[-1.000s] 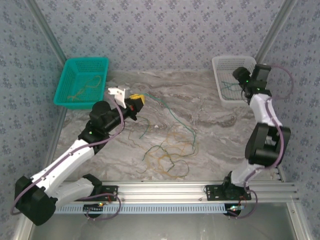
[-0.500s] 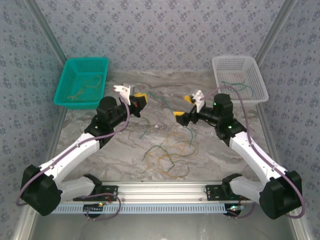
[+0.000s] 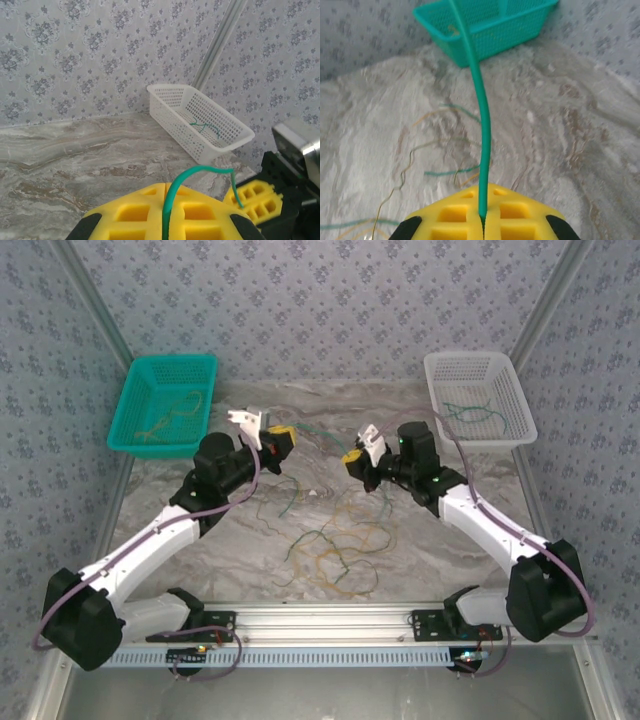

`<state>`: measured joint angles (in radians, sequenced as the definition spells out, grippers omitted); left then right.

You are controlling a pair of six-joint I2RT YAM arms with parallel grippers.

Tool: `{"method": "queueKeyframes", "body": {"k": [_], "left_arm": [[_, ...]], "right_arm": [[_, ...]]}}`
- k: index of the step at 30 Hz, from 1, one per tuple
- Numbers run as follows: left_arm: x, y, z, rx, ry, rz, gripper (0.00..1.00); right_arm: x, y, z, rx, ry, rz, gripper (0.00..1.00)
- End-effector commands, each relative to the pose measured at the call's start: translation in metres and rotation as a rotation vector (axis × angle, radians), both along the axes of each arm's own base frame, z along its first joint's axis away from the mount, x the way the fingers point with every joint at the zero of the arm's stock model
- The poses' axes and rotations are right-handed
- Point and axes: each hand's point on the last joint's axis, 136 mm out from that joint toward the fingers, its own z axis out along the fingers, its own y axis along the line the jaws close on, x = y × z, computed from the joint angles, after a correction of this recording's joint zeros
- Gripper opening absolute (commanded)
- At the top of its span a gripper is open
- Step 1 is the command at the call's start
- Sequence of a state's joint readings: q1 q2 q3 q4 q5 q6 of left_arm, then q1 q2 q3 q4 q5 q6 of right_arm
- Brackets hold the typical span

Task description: Untangle the cables

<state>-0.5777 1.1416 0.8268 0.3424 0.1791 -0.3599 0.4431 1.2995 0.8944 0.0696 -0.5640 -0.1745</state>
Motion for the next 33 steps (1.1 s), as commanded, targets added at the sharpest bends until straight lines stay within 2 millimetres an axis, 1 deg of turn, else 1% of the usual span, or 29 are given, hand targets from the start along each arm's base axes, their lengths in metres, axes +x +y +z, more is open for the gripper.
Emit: {"method": "queueKeyframes", "body": {"k": [1, 4, 6, 7, 8, 10, 12, 13, 15, 18, 21, 23, 24, 27, 29, 33], "left_arm": [[-0.001, 0.008, 0.011, -0.03, -0.047, 0.03, 0.0], [0.001, 0.008, 0.002, -0.02, -0.042, 0.04, 0.0], [0.005, 0.005, -0.008, 0.009, -0.027, 0.043, 0.0], [0.008, 0.0, -0.016, 0.031, -0.006, 0.033, 0.0], [0.009, -0.007, -0.021, 0.047, 0.006, 0.013, 0.0], [0.009, -0.026, -0.029, 0.062, 0.016, -0.03, 0.0], [0.009, -0.044, -0.033, 0.031, 0.012, -0.08, 0.0], [0.011, -0.05, -0.036, 0.012, 0.022, -0.086, 0.0], [0.017, -0.06, -0.047, -0.032, 0.063, -0.106, 0.0], [0.016, -0.085, -0.059, -0.055, 0.102, -0.171, 0.0], [0.008, -0.111, -0.063, -0.05, 0.106, -0.223, 0.0], [0.0, -0.124, -0.061, -0.054, 0.099, -0.26, 0.0], [-0.003, -0.128, -0.057, -0.065, 0.091, -0.27, 0.0], [-0.011, -0.124, -0.043, -0.108, 0.044, -0.265, 0.0], [-0.011, -0.12, -0.044, -0.087, 0.05, -0.25, 0.0], [-0.012, -0.12, -0.047, -0.075, 0.057, -0.254, 0.0]], "right_arm": [[0.007, 0.001, 0.047, 0.199, -0.006, -0.035, 0.0], [0.014, -0.003, 0.07, 0.335, 0.042, -0.063, 0.0], [0.016, -0.006, 0.086, 0.418, 0.049, -0.067, 0.0], [0.015, -0.003, 0.093, 0.456, 0.055, -0.046, 0.0], [0.012, 0.003, 0.099, 0.48, 0.064, -0.01, 0.0], [0.008, 0.017, 0.104, 0.5, 0.094, 0.047, 0.0], [0.01, 0.024, 0.107, 0.534, 0.114, 0.063, 0.0], [0.013, 0.024, 0.109, 0.551, 0.121, 0.059, 0.0], [0.022, 0.017, 0.112, 0.591, 0.135, 0.026, 0.0], [0.025, 0.013, 0.121, 0.633, 0.134, 0.038, 0.0], [0.031, 0.011, 0.121, 0.637, 0.143, 0.022, 0.0], [0.034, 0.008, 0.119, 0.633, 0.137, 0.006, 0.0], [0.036, 0.005, 0.116, 0.625, 0.14, -0.014, 0.0], [0.043, -0.008, 0.109, 0.622, 0.147, -0.075, 0.0], [0.046, -0.013, 0.102, 0.61, 0.146, -0.105, 0.0], [0.044, -0.008, 0.098, 0.586, 0.162, -0.074, 0.0]]}}
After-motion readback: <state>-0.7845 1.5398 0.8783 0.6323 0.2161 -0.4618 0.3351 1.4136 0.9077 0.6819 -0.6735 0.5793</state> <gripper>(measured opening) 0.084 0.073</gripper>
